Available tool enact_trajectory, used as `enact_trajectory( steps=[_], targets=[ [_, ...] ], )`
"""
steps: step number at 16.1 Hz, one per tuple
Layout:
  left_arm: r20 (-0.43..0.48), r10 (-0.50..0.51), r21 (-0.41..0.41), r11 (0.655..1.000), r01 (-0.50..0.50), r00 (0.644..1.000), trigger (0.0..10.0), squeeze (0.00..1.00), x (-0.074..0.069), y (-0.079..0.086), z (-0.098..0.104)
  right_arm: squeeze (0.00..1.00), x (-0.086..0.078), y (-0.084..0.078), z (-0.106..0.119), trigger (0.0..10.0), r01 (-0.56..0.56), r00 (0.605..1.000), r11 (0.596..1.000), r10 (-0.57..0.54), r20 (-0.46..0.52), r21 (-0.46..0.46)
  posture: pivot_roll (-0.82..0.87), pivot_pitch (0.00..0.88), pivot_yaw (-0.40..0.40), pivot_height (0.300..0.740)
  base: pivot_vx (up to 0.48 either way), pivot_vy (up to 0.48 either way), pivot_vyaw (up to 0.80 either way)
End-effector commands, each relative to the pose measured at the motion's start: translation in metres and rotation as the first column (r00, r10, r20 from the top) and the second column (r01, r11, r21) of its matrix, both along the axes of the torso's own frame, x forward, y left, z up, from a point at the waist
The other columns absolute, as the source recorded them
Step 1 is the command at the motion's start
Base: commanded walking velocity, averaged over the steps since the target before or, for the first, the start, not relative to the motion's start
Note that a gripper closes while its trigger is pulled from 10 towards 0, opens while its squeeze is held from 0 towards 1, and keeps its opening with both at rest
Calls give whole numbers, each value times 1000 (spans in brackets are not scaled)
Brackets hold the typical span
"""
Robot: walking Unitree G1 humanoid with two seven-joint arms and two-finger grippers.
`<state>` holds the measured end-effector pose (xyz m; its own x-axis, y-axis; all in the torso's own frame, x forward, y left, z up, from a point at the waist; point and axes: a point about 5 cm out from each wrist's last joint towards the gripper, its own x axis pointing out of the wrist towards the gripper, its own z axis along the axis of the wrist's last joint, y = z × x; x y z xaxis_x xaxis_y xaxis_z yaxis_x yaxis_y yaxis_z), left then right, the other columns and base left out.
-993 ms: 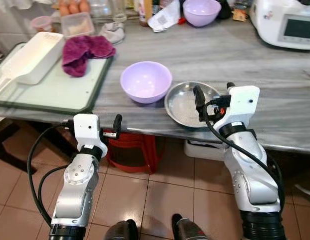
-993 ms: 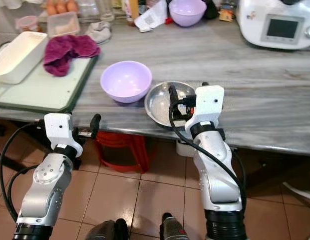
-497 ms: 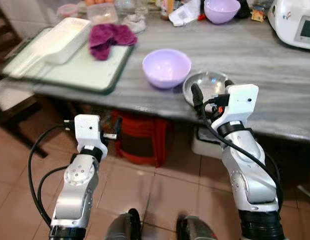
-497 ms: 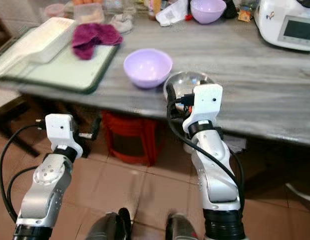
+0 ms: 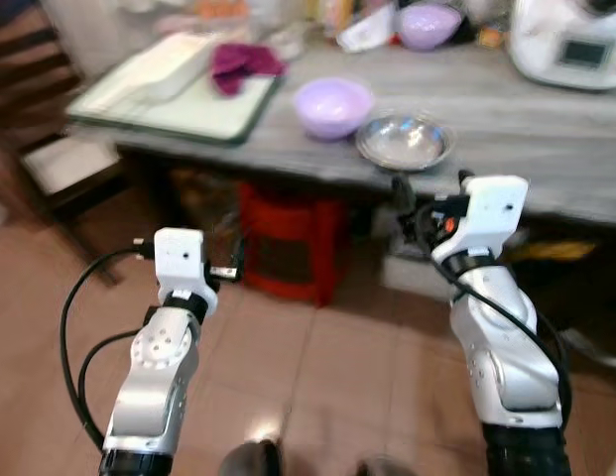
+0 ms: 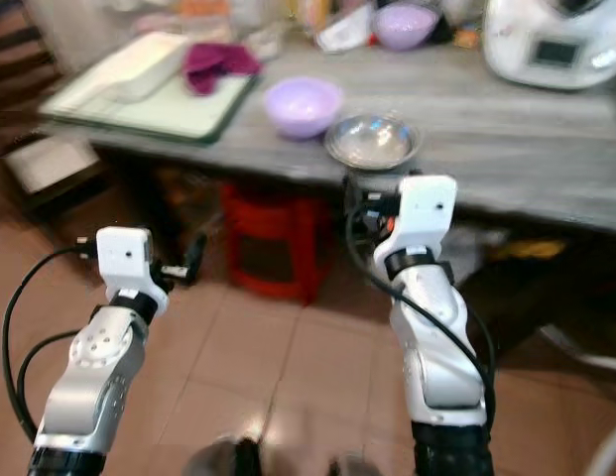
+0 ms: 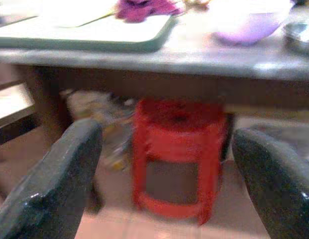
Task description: Setting the table
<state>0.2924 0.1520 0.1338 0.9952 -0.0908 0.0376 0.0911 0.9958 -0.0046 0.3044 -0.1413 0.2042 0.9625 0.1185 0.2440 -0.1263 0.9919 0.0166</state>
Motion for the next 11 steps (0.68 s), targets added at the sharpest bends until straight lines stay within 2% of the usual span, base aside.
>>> enact_trajectory(
  steps=[1,4,6,11],
  targets=[
    [-9,-12,5,1000,12,1000,10000,0,-2,-1,-4,0,-5,-13,-8,10000,43,998,998,-42,-43,36,-141,123,67,740,0,0,0],
    [-15,-37,11,999,37,999,10000,0,-1,-5,-13,0,-8,-28,-24,10000,66,989,997,-60,-132,40,-156,87,71,740,0,0,0],
    [-10,-40,-19,999,40,999,10000,0,1,-7,-14,0,-8,-32,-28,10000,75,984,996,-68,-164,37,-166,74,65,740,0,0,0],
    [0,-49,-39,998,49,999,10000,0,-1,-8,-17,0,-18,-12,-36,10000,11,985,1000,-12,-172,-3,-162,73,69,740,0,0,0]
  ],
)
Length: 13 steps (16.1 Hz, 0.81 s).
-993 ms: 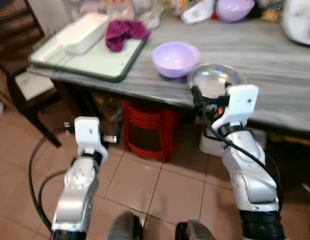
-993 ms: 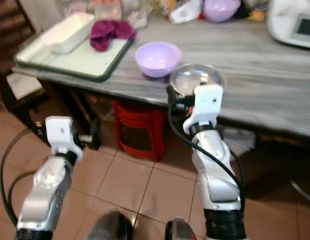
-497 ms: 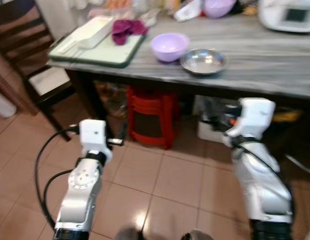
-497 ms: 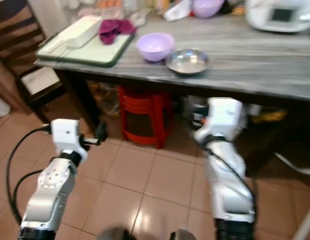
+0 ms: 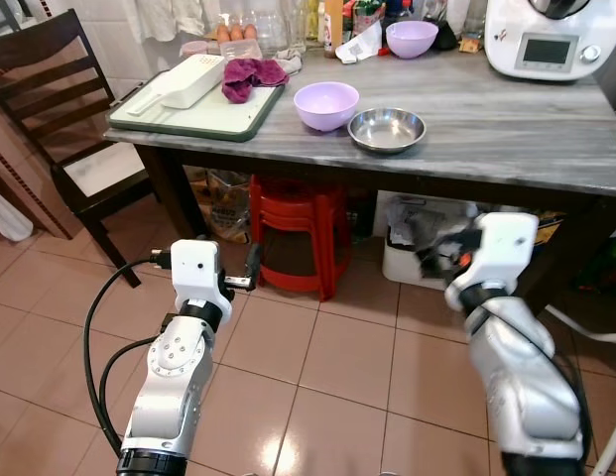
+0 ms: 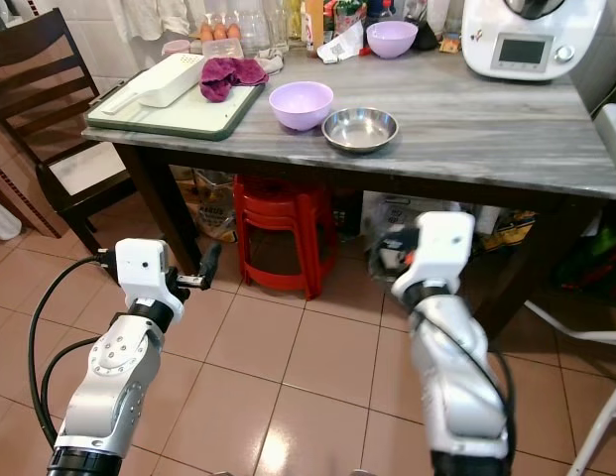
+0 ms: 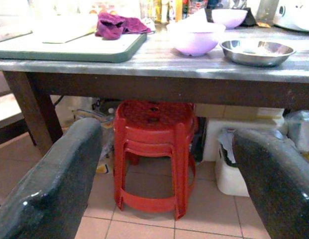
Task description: Setting the table
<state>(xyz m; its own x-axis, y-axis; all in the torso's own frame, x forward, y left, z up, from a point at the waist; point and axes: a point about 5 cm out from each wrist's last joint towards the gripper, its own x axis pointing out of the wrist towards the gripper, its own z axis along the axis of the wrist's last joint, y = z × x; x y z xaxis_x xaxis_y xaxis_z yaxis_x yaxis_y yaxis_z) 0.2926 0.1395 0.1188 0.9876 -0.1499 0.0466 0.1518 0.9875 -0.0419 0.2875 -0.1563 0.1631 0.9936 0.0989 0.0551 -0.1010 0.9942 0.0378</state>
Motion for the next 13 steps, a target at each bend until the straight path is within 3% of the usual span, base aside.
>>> enact_trajectory(
  steps=[1,4,10,13],
  targets=[
    [-9,2,1,1000,-2,1000,10000,0,-3,5,-4,0,-3,6,1,10000,-16,1000,1000,16,8,-9,-159,79,76,740,0,0,0],
    [-12,-14,-15,1000,14,1000,10000,0,-5,1,-5,0,0,12,0,10000,-2,1000,1000,2,8,11,-152,94,70,740,0,0,0],
    [-5,15,-22,1000,-15,1000,10000,0,-4,5,-3,0,11,8,10,10000,123,990,991,-127,64,56,-146,109,57,740,0,0,-740],
    [15,5,-28,1000,-4,1000,10000,0,2,0,2,0,11,9,11,10000,114,989,993,-116,97,18,-154,114,58,740,0,0,-173]
  ],
)
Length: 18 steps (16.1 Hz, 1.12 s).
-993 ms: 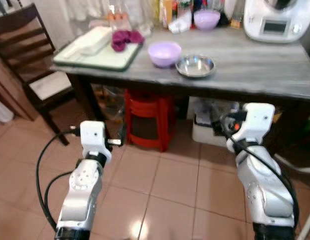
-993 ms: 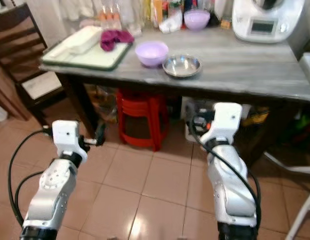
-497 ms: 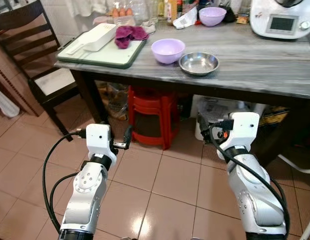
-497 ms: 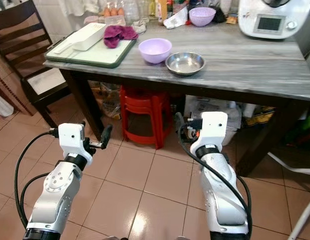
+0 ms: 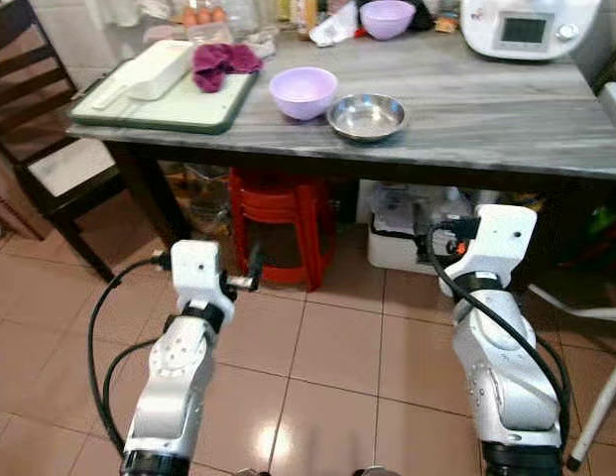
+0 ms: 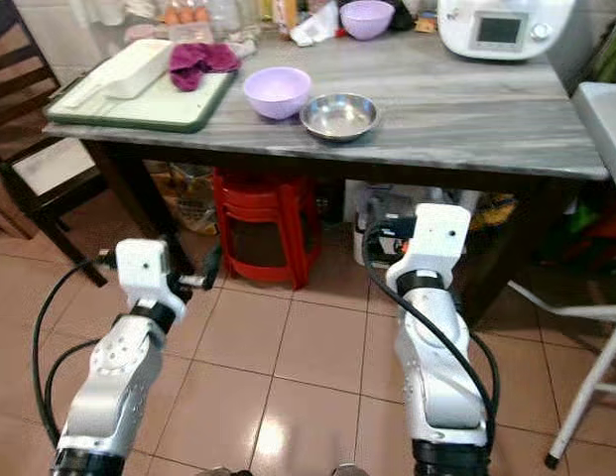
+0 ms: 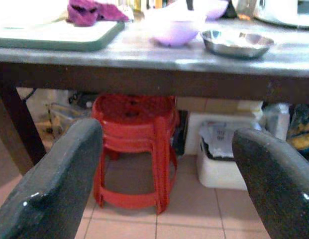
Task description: Setting the table
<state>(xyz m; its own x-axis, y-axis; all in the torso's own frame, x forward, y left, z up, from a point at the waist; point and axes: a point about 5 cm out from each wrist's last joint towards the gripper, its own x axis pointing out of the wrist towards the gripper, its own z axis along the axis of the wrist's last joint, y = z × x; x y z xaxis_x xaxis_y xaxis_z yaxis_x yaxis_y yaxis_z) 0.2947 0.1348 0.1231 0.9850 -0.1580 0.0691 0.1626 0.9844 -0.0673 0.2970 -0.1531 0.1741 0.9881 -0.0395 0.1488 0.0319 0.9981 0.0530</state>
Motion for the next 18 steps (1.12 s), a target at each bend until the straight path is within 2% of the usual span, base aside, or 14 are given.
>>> enact_trajectory(
  steps=[1,4,7,9,13,18],
  targets=[
    [2,6,-2,1000,-6,1000,10000,0,0,4,-1,0,1,7,1,10000,-24,1000,1000,24,9,-14,-154,114,58,740,0,0,0],
    [10,-20,-12,1000,21,1000,10000,0,-3,2,0,0,1,10,4,10000,-36,999,997,38,30,-62,-153,121,48,740,0,0,0],
    [5,-26,-12,1000,26,1000,10000,0,-6,1,-2,0,0,6,0,10000,-27,999,997,29,23,-71,-147,134,42,740,0,-179,0],
    [1,-27,-9,1000,27,1000,10000,0,-7,5,-3,0,1,5,-1,10000,-26,1000,998,27,15,-61,-146,137,42,740,0,-334,0],
    [2,-30,-13,999,30,1000,10000,0,-7,5,-2,0,2,4,-1,10000,-31,999,997,32,15,-64,-144,142,38,740,0,-394,-638],
    [-2,-34,-17,999,34,999,10000,0,-9,4,-3,0,3,2,1,10000,-36,999,996,37,19,-76,-144,144,33,740,0,-420,0]
  ],
)
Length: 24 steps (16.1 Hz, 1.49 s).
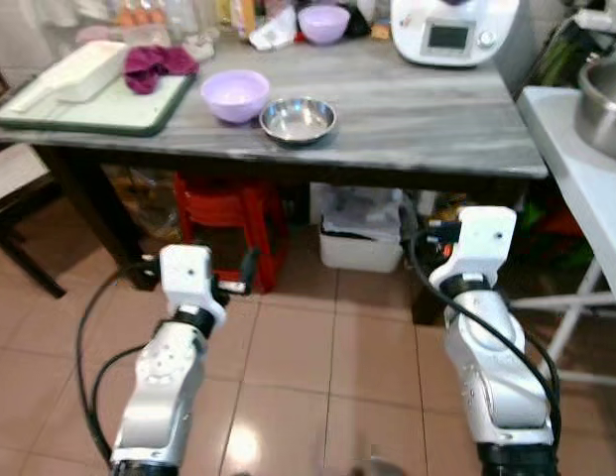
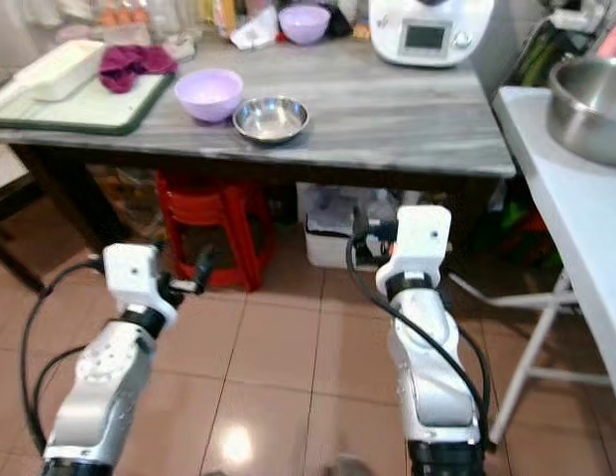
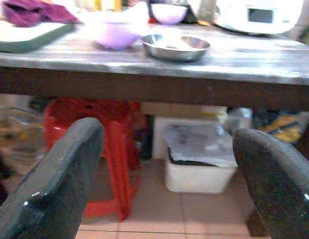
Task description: Setting the table
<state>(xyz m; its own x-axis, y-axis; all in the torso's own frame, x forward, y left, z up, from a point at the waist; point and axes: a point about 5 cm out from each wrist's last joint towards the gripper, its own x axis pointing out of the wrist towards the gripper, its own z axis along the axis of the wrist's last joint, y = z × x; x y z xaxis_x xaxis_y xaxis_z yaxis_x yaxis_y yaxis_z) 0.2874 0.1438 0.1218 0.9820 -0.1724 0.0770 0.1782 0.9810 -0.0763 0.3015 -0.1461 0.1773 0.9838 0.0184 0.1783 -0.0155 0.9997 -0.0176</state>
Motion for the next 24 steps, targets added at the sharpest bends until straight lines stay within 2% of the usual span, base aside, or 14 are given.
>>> enact_trajectory(
  steps=[1,24],
  targets=[
    [-8,-18,-8,1000,18,1000,10000,0,-2,-5,-2,0,-1,-4,-2,10000,9,1000,1000,-9,-7,-6,-144,143,32,740,0,-420,0],
    [-2,-28,6,1000,28,1000,10000,0,0,-4,1,0,-1,-3,-3,10000,14,1000,1000,-15,-12,-20,-151,157,36,740,0,-419,0]
  ],
)
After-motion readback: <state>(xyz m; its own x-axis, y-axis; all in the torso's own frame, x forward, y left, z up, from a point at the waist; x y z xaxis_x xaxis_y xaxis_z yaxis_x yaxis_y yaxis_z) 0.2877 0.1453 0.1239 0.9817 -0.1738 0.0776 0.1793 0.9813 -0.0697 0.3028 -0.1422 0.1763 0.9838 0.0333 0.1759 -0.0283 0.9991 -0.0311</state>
